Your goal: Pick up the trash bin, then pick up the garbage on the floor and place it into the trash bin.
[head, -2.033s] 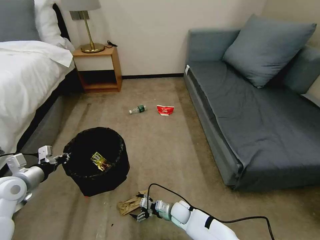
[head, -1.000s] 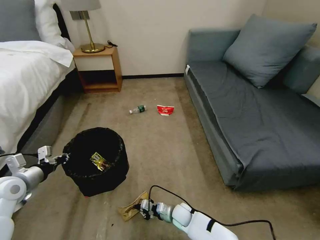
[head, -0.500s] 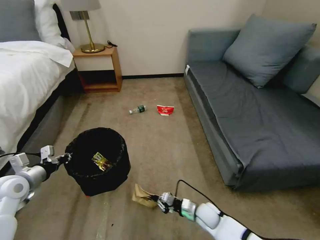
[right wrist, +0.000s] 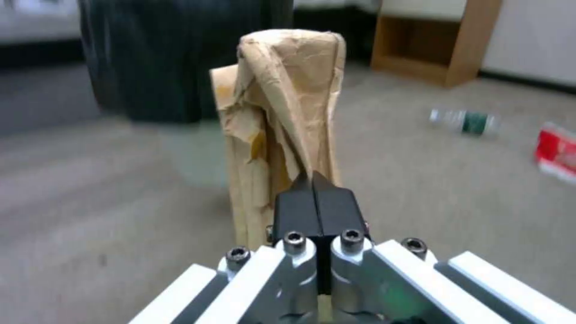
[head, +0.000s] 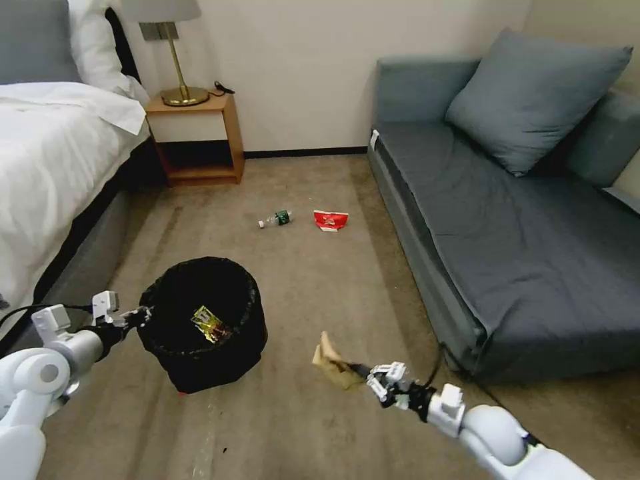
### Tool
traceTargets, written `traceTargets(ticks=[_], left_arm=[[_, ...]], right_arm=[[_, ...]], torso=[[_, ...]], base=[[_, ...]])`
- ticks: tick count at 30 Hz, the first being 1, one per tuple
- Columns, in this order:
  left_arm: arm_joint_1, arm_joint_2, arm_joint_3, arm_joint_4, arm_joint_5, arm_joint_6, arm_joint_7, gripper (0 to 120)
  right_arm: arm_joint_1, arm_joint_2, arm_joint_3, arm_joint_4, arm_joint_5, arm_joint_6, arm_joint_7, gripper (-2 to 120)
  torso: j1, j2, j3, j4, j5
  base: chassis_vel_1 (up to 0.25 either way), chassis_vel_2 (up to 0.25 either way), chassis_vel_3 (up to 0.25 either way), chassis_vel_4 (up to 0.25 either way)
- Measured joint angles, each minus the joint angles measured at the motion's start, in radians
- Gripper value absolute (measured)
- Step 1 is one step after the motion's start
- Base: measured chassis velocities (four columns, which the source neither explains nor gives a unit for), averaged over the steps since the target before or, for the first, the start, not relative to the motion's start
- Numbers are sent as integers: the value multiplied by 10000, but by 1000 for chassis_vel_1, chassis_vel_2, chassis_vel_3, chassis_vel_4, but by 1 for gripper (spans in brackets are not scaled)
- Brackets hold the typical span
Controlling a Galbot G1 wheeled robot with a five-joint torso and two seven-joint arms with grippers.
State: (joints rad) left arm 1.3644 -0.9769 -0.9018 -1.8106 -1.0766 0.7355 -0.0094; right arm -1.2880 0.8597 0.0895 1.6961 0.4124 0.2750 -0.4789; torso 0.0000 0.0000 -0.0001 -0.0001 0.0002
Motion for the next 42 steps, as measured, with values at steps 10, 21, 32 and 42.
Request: traceTargets(ticks=[10, 21, 32, 42], left_arm=[[49, -200, 210, -118, 156, -1, -16, 7], [38, -367, 795, -545, 442, 0, -153, 7], [143, -580, 972, -812, 624, -1, -186, 7], [207, -579, 907, -866, 613, 0, -187, 7]], right_arm=[[523, -345, -30, 2737, 1258, -988, 655, 0], [5293, 21, -3783, 2535, 1975, -2400, 1863, 0], [7742, 1974, -6317, 1157, 2168, -3121, 3136, 0], [7690, 2207, -6421, 840, 1953, -3204, 3295, 27]], torso=[[0, 0, 1, 0, -1], [0, -1, 1, 1, -2], [0, -2, 3, 2, -4], [0, -1, 1, 0, -3]], base=[[0, 0, 0, 0], [0, 0, 0, 0], [0, 0, 0, 0], [0, 0, 0, 0]])
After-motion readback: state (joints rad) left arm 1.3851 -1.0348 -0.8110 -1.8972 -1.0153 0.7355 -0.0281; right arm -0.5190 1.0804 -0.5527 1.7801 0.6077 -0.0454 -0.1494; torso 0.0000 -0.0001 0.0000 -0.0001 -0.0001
